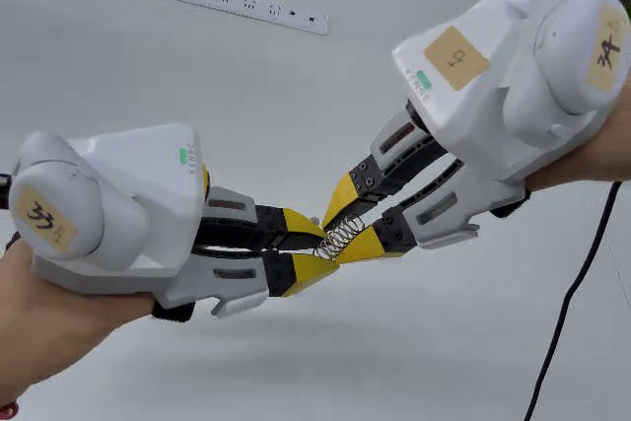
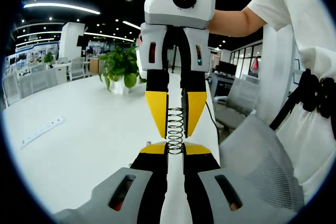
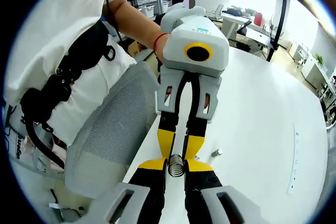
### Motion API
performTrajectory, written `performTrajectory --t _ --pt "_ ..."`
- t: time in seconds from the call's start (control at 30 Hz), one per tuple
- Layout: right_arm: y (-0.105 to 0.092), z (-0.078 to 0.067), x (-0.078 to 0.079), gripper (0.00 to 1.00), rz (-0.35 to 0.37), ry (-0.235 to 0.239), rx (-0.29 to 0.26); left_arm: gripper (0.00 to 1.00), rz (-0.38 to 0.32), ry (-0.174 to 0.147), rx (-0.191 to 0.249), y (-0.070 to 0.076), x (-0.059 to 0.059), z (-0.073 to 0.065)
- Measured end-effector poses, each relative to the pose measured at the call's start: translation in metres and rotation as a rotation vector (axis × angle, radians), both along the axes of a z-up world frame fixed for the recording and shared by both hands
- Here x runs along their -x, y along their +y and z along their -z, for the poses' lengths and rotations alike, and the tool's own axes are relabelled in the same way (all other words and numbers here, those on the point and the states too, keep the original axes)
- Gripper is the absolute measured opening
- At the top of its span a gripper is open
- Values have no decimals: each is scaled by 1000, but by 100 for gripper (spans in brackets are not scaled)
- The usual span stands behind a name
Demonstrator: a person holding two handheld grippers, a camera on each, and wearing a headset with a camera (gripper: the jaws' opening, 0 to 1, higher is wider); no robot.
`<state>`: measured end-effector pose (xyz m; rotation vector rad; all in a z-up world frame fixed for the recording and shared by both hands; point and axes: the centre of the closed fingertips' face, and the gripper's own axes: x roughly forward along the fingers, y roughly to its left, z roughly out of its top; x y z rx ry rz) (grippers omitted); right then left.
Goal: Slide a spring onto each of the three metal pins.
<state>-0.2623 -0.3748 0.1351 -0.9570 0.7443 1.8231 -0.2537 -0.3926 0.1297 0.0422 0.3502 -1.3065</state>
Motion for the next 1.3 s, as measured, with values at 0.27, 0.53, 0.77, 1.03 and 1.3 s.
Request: performTrajectory --t 0.27,0.53,0.77,1.03,1.3 --pt "0 0 1 8 -4 -3 6 7 1 2 4 0 0 0" --pt "1 1 1 7 3 -2 7 7 -2 6 5 1 1 1" --pt "3 2 2 7 5 -2 10 7 -5 7 6 3 1 2" --pt "4 4 4 7 14 4 9 7 -3 10 7 3 3 4" --pt "6 3 2 7 30 6 1 9 -17 9 6 8 2 5"
